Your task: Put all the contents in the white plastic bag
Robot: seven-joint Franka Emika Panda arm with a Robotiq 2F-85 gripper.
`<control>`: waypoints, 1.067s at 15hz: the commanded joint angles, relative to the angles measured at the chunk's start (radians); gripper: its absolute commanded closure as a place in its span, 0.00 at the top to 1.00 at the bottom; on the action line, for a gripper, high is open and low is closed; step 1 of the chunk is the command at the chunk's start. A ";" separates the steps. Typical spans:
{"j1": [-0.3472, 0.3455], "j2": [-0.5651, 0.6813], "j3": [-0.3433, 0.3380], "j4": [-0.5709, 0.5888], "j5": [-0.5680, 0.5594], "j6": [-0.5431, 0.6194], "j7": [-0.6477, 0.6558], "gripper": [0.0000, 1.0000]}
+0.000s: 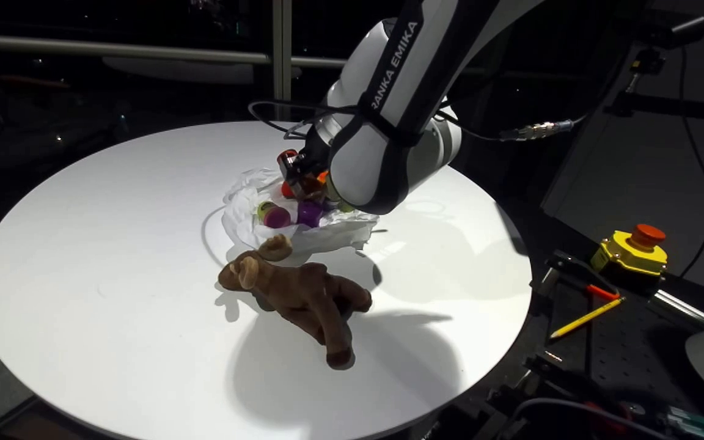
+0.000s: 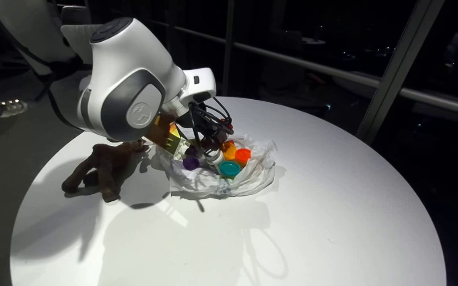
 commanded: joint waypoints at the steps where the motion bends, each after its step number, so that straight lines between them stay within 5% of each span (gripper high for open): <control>1: 0.002 -0.052 -0.012 -0.027 0.022 -0.041 -0.084 0.76; 5: -0.017 -0.098 -0.005 -0.019 0.008 -0.100 -0.079 0.98; 10: -0.001 -0.206 -0.034 -0.016 0.010 -0.218 -0.046 1.00; 16: 0.164 -0.394 -0.223 -0.065 -0.085 -0.714 0.067 1.00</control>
